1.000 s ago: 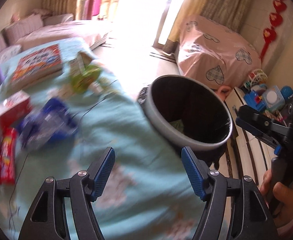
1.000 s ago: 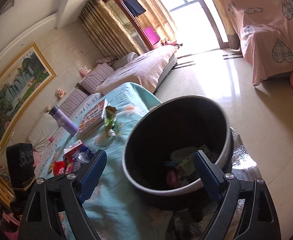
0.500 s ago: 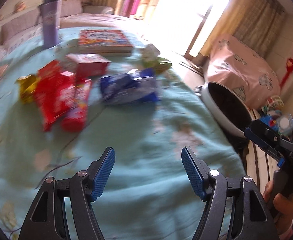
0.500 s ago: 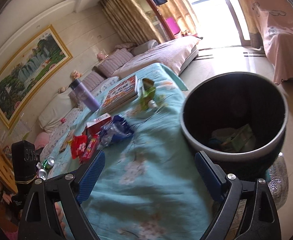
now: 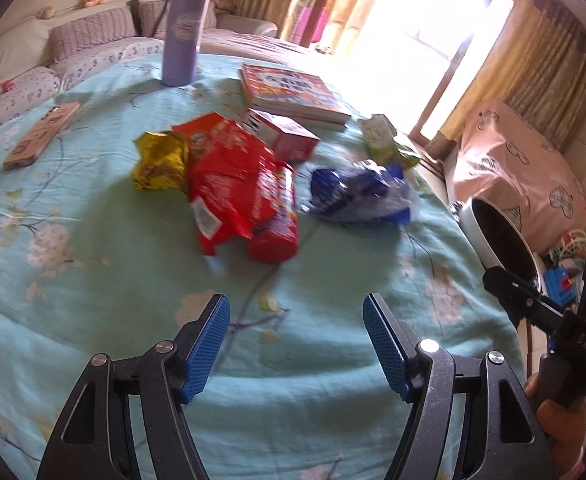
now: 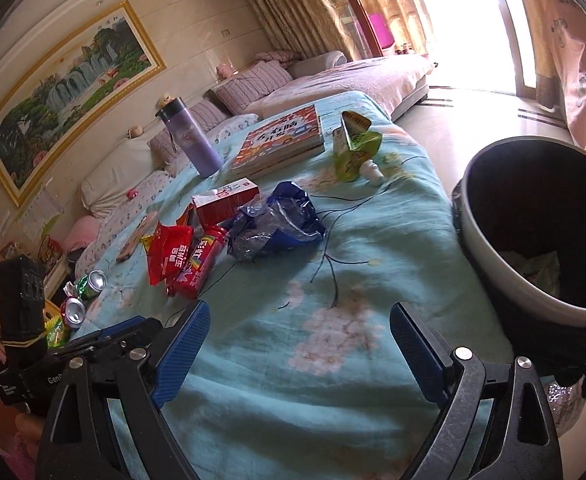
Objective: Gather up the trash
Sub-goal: 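Move both open tools back toward the remaining trash on the bed, then grasp the red snack bag with the left tool while the right tool grasps the blue plastic bag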
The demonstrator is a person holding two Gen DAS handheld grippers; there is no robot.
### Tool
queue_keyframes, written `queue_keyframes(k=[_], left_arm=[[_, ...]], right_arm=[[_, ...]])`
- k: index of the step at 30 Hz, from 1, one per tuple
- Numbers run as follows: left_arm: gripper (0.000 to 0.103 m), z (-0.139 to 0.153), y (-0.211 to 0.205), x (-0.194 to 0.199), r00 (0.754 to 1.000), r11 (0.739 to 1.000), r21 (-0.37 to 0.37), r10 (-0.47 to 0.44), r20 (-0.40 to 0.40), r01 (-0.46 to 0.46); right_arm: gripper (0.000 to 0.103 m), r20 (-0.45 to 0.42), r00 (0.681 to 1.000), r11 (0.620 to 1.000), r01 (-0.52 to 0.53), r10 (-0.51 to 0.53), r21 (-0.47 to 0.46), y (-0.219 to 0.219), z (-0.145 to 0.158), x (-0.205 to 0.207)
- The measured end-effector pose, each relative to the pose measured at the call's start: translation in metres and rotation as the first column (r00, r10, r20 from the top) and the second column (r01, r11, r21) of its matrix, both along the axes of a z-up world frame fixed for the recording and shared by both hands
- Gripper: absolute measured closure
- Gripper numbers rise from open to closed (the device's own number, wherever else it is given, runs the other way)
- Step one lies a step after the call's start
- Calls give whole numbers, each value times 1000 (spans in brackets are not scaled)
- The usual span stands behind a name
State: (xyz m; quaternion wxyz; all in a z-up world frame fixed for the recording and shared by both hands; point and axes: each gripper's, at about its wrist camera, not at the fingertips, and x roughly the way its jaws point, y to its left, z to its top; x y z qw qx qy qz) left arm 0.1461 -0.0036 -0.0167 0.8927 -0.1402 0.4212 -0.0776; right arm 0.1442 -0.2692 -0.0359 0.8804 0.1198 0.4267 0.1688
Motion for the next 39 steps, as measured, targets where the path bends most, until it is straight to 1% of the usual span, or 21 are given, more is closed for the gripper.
queue_keyframes(k=[5, 13, 16, 20, 21, 22, 23, 24, 25, 26, 27, 28, 29, 32, 39], left_arm=[[34, 2, 8, 13, 1000, 999, 10, 30, 6, -30], [34, 10, 19, 50, 997, 997, 28, 71, 42, -72], [34, 7, 19, 66, 997, 996, 51, 70, 37, -72], [36, -2, 17, 79, 998, 996, 70, 53, 30, -55], [39, -4, 15, 81, 999, 996, 79, 45, 26, -47], [50, -6, 13, 83, 999, 995, 92, 35, 24, -37], [58, -8, 11, 84, 1000, 995, 99, 21, 17, -22], [63, -10, 9, 86, 1000, 995, 102, 5, 6, -6], [66, -11, 8, 86, 1000, 994, 105, 1, 7, -2], [69, -10, 7, 84, 1000, 994, 110, -1, 18, -2], [83, -9, 6, 83, 1000, 994, 113, -5, 23, 3], [90, -8, 6, 82, 1000, 994, 105, -16, 23, 13], [90, -6, 7, 79, 999, 996, 91, -22, 25, 20], [91, 1, 7, 69, 998, 996, 88, -29, 50, 25], [92, 19, 1, 39, 993, 996, 61, -65, 101, 59]], right_arm=[[10, -9, 1000, 1000, -19, 19, -17, 10, -4, 16], [10, -9, 1000, 1000, -26, 26, 6, 21, -6, 53], [10, -23, 999, 1000, -26, 26, 13, 27, -11, 69], [11, -52, 998, 1000, -19, 20, 15, 31, -20, 86], [14, -55, 998, 1000, -21, 22, 12, 33, -22, 89], [19, -58, 998, 1000, -25, 26, 7, 35, -24, 91], [36, -63, 998, 999, -32, 31, -2, 37, -25, 91], [59, -73, 997, 999, -40, 39, -12, 40, -28, 93], [69, -78, 996, 999, -48, 46, -14, 41, -29, 92], [75, -72, 996, 998, -54, 52, -22, 43, -28, 90], [80, -61, 997, 998, -57, 54, -35, 44, -27, 87], [83, -50, 997, 997, -59, 56, -44, 44, -25, 84], [85, -42, 997, 997, -62, 60, -39, 43, -22, 80], [86, -27, 998, 998, -52, 51, -25, 37, -15, 69], [87, 19, 1000, 1000, -23, 23, -1, 16, 5, 40]])
